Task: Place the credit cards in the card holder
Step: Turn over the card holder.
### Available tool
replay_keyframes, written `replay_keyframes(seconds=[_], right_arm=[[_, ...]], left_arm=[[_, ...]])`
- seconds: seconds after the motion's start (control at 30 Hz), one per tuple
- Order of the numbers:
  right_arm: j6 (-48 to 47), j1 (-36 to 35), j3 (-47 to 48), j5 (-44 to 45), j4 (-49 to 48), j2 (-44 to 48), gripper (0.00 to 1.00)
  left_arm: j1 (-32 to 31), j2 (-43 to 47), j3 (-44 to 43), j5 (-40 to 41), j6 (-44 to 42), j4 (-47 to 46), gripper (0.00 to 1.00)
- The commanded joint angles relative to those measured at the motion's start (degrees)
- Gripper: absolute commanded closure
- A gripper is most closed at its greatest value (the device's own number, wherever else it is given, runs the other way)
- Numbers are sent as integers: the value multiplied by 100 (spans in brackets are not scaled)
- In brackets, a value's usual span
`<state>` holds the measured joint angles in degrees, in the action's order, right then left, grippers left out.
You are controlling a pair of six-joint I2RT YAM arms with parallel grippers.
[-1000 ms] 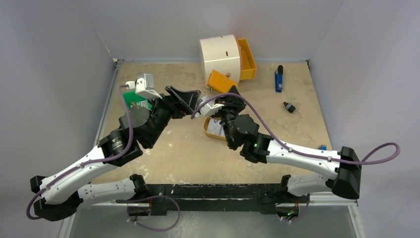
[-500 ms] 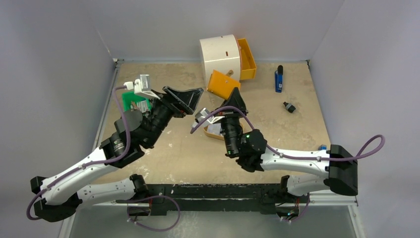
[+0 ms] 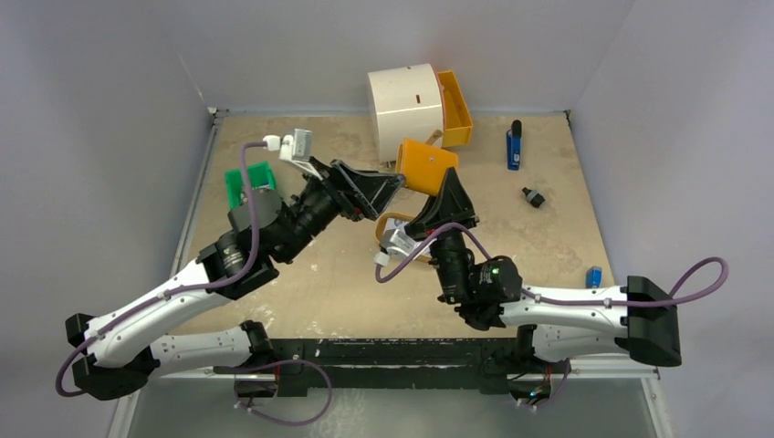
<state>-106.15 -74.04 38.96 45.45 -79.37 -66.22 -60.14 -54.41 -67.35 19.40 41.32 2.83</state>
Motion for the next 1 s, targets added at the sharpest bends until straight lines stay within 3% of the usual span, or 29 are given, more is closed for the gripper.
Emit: replay_keyframes(seconds=[0.0, 0.43, 0.8, 0.97], right_arm=[[-326, -106, -50, -408, -702, 243, 100], [-401, -311, -73, -485, -693, 282, 100], [-449, -339, -76, -459, -645, 311, 100], [-439, -339, -104, -414, -572, 311, 100]], left_arm=[[-7, -232, -441, -612, -18, -31, 22], [-7, -691, -863, -652, 209, 133, 25], [-7, -958, -1007, -593, 459, 324, 54], [-7, -910, -901, -515, 545, 282, 86]])
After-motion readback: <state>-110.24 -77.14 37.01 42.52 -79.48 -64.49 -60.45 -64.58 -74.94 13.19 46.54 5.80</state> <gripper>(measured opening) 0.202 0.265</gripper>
